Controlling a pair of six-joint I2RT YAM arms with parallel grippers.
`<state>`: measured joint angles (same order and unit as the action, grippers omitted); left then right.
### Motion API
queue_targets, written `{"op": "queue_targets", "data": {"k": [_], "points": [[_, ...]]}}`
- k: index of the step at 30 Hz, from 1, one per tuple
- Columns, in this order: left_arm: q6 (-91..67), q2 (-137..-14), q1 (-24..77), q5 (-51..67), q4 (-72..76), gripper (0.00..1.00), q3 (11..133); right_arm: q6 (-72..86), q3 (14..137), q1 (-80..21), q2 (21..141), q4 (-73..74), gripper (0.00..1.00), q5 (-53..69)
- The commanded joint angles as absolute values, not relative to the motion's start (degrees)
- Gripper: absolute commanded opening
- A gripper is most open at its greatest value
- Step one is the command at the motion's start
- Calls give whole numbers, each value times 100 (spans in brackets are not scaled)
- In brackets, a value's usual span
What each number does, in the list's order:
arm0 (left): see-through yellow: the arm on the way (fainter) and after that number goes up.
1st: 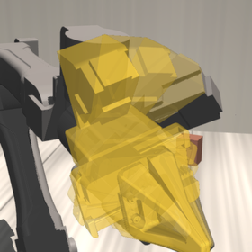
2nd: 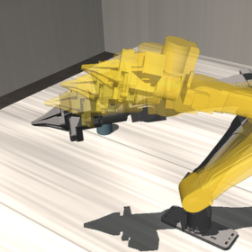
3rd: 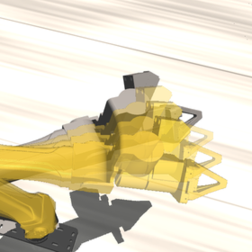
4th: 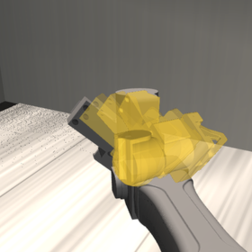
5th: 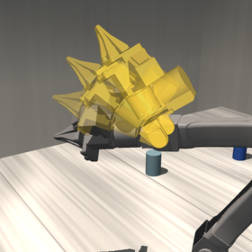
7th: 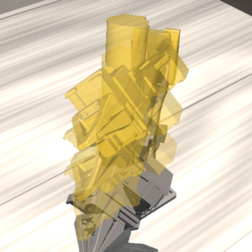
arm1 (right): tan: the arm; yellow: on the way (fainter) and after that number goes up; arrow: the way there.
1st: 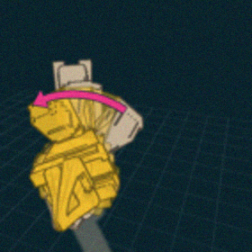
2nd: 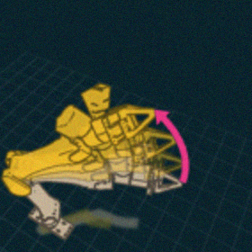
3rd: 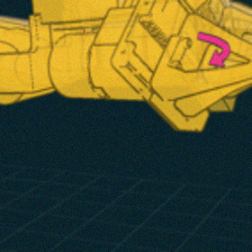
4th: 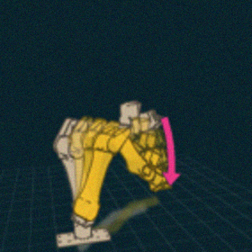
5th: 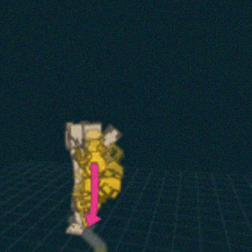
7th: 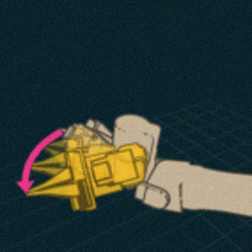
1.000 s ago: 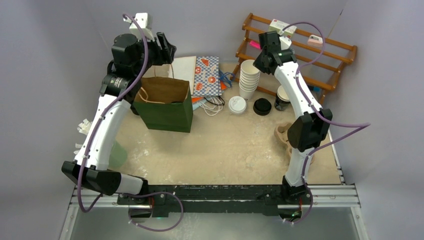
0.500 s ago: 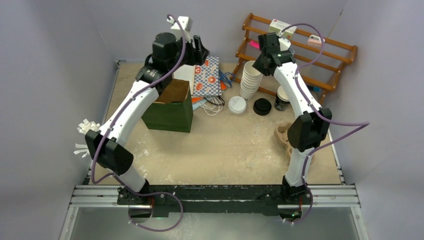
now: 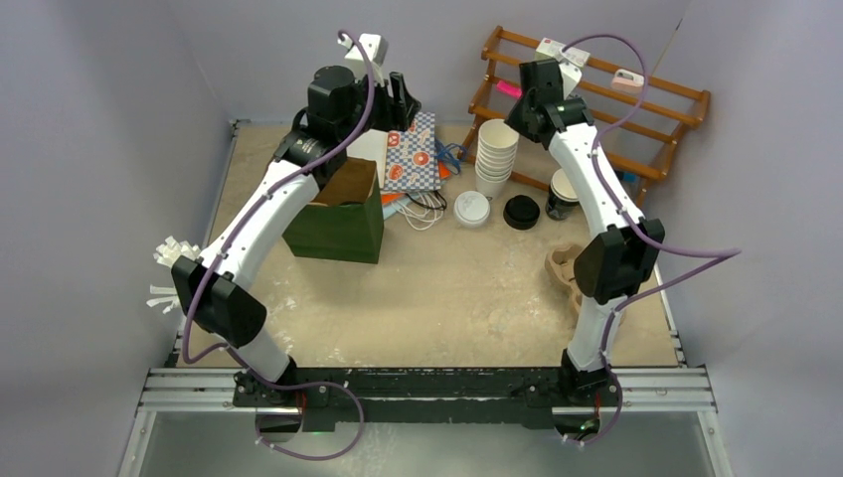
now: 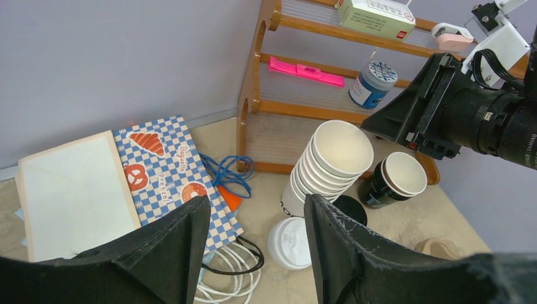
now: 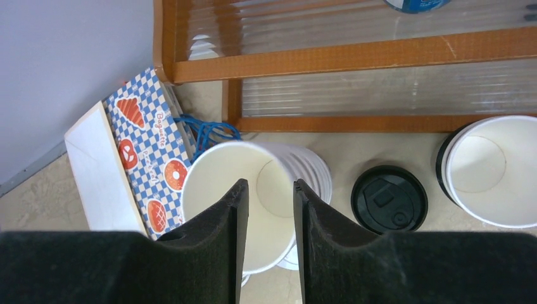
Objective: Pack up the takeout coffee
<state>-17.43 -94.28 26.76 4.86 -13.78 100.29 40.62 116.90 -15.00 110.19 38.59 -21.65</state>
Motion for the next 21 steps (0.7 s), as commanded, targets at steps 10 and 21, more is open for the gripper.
{"op": "queue_targets", "data": {"k": [10,21], "points": [[-1784,-9009,2697,499,-1141,59,9835,4082,11584,-1415,10856,3868,35,-2273],[-1759,-8978,2698,488,-1151,59,9756,4120,11519,-1414,10982,3871,31,-2145]]}}
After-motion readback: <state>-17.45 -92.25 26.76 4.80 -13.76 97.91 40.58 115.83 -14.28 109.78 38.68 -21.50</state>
